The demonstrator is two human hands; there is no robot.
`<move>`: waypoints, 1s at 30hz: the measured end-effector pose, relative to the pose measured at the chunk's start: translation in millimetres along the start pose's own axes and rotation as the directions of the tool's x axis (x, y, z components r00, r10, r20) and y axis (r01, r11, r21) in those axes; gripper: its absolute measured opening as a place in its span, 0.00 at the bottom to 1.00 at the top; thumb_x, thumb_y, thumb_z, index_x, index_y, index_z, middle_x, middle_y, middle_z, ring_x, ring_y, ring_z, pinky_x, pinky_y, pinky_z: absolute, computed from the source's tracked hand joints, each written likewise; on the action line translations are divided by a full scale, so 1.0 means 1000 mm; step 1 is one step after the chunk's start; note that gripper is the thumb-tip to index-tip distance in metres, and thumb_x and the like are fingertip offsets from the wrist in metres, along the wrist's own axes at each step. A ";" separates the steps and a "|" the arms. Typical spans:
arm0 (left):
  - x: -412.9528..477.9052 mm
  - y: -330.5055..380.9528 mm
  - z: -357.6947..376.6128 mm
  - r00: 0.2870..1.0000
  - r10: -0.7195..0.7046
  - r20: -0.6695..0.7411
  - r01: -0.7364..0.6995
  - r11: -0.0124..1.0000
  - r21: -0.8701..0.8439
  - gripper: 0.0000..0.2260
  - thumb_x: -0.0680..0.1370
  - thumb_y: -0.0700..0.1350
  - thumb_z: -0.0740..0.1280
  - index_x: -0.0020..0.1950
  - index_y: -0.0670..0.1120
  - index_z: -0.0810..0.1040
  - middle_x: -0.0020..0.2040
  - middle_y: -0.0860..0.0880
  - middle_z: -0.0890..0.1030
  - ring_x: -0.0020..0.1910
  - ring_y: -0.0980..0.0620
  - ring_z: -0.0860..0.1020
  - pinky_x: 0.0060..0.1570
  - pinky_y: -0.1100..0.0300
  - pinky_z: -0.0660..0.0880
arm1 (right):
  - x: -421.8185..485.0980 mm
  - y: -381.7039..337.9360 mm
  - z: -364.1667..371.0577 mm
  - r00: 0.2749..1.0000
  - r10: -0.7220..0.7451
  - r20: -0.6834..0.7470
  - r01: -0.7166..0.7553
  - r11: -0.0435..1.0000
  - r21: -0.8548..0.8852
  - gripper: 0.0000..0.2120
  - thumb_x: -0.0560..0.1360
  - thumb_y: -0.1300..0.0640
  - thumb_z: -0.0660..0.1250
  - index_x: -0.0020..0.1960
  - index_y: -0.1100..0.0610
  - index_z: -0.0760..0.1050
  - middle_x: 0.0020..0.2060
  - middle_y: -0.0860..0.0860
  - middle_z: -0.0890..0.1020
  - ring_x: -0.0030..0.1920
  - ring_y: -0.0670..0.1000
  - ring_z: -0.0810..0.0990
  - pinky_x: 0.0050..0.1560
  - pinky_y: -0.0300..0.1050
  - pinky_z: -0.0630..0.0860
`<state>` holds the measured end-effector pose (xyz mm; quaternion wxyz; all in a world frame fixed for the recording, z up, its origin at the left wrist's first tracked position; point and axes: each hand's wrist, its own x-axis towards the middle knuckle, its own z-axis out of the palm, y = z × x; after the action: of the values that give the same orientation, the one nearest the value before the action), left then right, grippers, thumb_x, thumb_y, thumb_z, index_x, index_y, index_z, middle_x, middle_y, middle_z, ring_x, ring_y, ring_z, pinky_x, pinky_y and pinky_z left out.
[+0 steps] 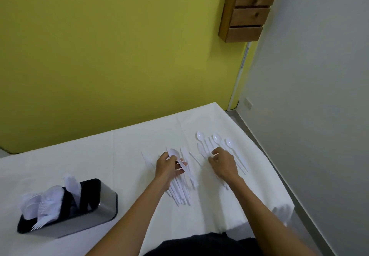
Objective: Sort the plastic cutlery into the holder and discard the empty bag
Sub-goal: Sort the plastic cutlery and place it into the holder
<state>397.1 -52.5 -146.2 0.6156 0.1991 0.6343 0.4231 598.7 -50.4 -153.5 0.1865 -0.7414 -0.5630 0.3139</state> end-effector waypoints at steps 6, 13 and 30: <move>0.000 -0.003 -0.010 0.995 0.029 -0.097 -0.021 0.997 0.080 0.10 0.80 0.44 0.64 0.58 0.44 0.79 0.45 0.44 0.80 0.32 0.49 0.75 0.33 0.59 0.79 | 0.000 -0.010 0.019 1.000 -0.021 0.018 0.025 0.967 -0.254 0.06 0.76 0.60 0.60 0.49 0.57 0.76 0.44 0.50 0.80 0.43 0.51 0.78 0.43 0.48 0.78; 0.006 0.003 -0.002 0.999 -0.029 -0.025 0.029 1.000 -0.011 0.13 0.77 0.36 0.60 0.59 0.43 0.75 0.46 0.41 0.81 0.37 0.47 0.76 0.33 0.57 0.73 | -0.003 -0.011 0.030 0.999 -0.039 -0.019 0.033 0.968 -0.248 0.12 0.80 0.51 0.63 0.62 0.52 0.70 0.51 0.51 0.80 0.47 0.52 0.79 0.41 0.44 0.72; 0.024 -0.002 0.025 0.999 0.053 -0.009 -0.051 0.982 0.181 0.17 0.79 0.54 0.70 0.62 0.46 0.78 0.49 0.49 0.83 0.43 0.50 0.78 0.40 0.58 0.75 | -0.041 -0.010 0.023 0.957 -0.270 0.107 0.288 0.929 -0.235 0.11 0.78 0.49 0.63 0.46 0.52 0.82 0.42 0.47 0.82 0.42 0.48 0.80 0.41 0.44 0.79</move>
<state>417.3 -27.7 -159.1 0.5793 0.2677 0.6689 0.3812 569.6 -87.8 -153.4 0.1146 -0.6595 -0.7037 0.2383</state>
